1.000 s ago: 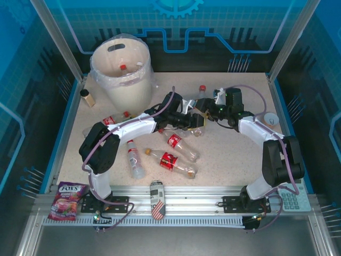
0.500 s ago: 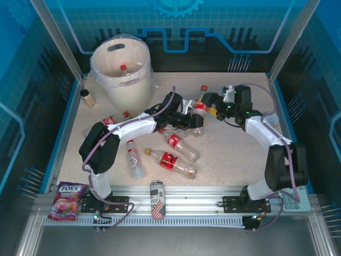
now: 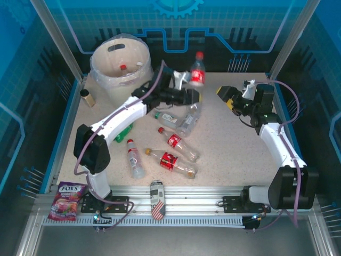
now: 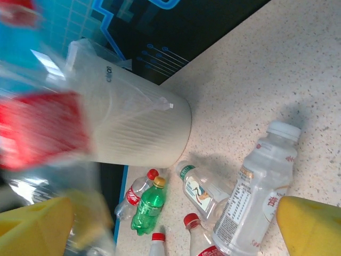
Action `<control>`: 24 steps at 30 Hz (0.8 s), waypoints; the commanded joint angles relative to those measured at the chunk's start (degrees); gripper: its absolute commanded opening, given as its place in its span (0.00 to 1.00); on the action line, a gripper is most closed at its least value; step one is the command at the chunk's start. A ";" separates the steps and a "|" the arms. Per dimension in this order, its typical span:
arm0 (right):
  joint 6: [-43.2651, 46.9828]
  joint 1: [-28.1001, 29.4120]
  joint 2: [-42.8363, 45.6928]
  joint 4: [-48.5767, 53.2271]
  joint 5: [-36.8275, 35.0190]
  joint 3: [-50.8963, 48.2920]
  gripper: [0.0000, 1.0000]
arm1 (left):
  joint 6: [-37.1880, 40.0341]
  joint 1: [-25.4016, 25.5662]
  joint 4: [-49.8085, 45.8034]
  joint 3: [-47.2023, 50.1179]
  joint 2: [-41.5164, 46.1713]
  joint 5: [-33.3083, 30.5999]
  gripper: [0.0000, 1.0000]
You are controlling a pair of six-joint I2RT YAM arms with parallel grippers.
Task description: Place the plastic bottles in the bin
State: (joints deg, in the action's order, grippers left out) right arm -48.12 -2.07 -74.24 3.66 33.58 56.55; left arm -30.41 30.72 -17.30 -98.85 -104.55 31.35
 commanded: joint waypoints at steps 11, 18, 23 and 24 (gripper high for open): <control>5.53 -0.66 3.07 7.07 -2.67 -2.51 0.98 | 10.98 -22.99 -16.90 -24.80 0.54 -10.06 0.23; 7.69 -0.79 4.01 9.61 -3.72 -2.94 0.98 | 17.42 -30.17 -21.22 -30.23 -5.52 -15.68 0.19; 10.44 -1.00 5.08 13.04 -5.09 -2.67 0.99 | 25.85 -32.36 -31.05 -39.95 -13.03 -17.45 0.20; 10.71 -1.07 5.19 13.28 -5.28 -2.83 0.99 | 27.11 -32.59 -32.65 -41.24 -14.24 -17.33 0.20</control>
State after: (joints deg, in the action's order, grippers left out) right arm -40.18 -2.13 -70.72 13.89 29.67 54.13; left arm -10.35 -0.93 -42.06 -135.63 -115.85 15.99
